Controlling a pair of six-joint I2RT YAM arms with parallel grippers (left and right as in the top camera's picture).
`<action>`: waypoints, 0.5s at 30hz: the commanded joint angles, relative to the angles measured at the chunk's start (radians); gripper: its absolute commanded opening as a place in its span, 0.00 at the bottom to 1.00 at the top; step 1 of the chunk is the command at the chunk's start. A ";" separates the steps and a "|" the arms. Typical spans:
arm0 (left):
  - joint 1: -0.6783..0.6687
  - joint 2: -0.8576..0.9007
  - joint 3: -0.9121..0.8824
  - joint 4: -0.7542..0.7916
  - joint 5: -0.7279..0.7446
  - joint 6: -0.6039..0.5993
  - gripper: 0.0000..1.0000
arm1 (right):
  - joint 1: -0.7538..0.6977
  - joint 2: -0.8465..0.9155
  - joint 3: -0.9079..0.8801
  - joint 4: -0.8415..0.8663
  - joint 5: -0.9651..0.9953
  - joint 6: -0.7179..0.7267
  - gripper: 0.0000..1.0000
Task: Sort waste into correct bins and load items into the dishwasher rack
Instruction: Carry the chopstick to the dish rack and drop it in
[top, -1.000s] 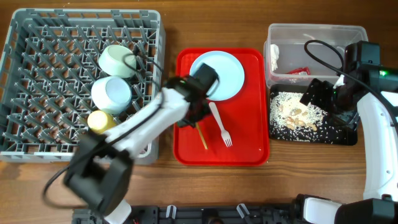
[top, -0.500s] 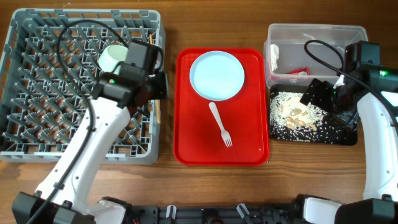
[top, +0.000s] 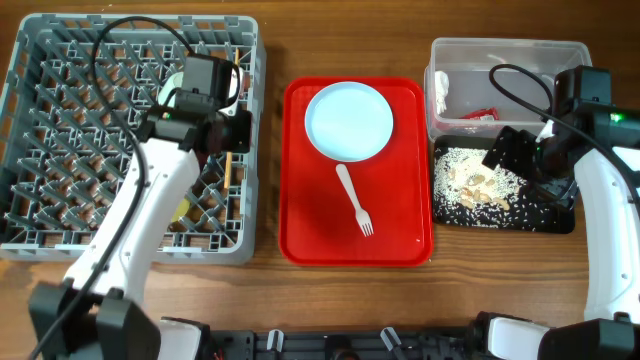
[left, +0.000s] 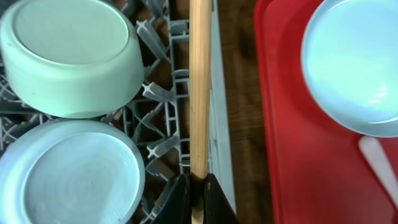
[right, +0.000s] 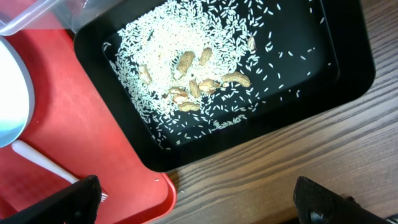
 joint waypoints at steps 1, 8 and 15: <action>0.027 0.073 -0.003 0.004 -0.016 0.022 0.04 | -0.005 -0.012 0.006 0.001 -0.012 -0.013 1.00; 0.033 0.139 -0.003 0.003 -0.016 0.021 0.06 | -0.005 -0.012 0.006 -0.002 -0.012 -0.013 1.00; 0.033 0.142 -0.003 0.002 -0.016 0.021 0.25 | -0.005 -0.011 0.006 -0.002 -0.012 -0.013 1.00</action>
